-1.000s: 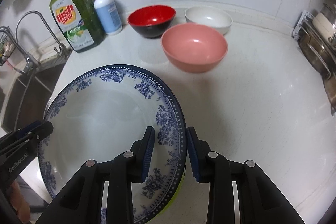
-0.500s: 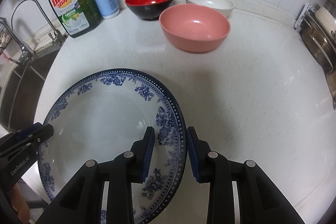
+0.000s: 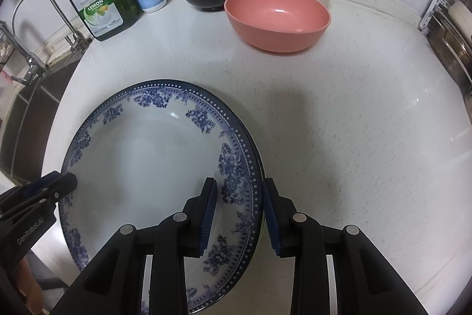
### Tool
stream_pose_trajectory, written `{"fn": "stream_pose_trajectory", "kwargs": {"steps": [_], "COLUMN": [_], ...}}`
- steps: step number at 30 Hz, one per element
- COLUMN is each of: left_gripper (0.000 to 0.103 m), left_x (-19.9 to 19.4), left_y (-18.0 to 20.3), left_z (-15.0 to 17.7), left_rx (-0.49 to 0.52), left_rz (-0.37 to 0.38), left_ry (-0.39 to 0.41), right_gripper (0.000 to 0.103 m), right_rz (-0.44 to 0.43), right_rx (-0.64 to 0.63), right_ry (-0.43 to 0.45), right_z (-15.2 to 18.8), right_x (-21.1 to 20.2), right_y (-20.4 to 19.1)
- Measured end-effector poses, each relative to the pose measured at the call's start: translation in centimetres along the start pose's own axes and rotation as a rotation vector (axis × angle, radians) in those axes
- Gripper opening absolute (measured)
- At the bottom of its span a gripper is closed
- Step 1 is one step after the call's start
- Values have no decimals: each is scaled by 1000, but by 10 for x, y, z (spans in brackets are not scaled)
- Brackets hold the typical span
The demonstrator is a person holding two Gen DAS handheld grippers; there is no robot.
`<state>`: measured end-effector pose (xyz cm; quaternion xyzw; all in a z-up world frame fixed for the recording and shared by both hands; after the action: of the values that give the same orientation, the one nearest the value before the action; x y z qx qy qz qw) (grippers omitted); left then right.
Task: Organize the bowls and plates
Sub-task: 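Lift and carry the blue-and-white plate with both grippers over the green plate, then lower the blue-and-white plate onto the green plate and open both grippers, then move both grippers to the rim of the pink bowl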
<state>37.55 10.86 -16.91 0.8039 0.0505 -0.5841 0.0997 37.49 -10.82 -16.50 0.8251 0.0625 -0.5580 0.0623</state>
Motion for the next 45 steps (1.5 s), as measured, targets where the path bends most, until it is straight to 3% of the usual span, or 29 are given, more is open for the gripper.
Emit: {"fn": "stream_pose_trajectory", "kwargs": {"steps": [8, 13, 18, 24, 34, 40, 45], "left_gripper": [31, 37, 60, 72, 73, 73, 73], "left_x": [5, 5, 0, -20, -44, -52, -57], "left_y": [1, 1, 1, 5, 33, 58, 79], "left_z": [1, 0, 0, -7, -31, -53, -73], "left_rx": [1, -5, -6, 19, 86, 140, 180], "left_rz": [-7, 5, -35, -66, 9, 17, 28], "left_ry": [-14, -22, 12, 103, 125, 138, 152], "right_gripper": [35, 36, 38, 57, 73, 73, 73], "right_rz": [-6, -18, -34, 11, 47, 106, 118], "right_rx": [6, 17, 24, 34, 45, 61, 1], "right_ry": [-19, -36, -39, 17, 115, 142, 167], "right_z": [1, 4, 4, 1, -16, -37, -59], "right_x": [5, 10, 10, -7, -44, -55, -63], "right_y": [1, 1, 1, 8, 25, 44, 56]}}
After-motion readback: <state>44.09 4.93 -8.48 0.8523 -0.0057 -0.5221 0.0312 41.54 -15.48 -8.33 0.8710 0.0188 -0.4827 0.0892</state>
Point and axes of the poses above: each gripper's, at about its wrist camera, not at the fingertips, and x roughly the way its jaws point, y to its right, z to its underside, the point moved 4 cm from there along x, roughly the way its jaws point, and after that the axes turned 13 degrees about -x, right-handed, at the moved point
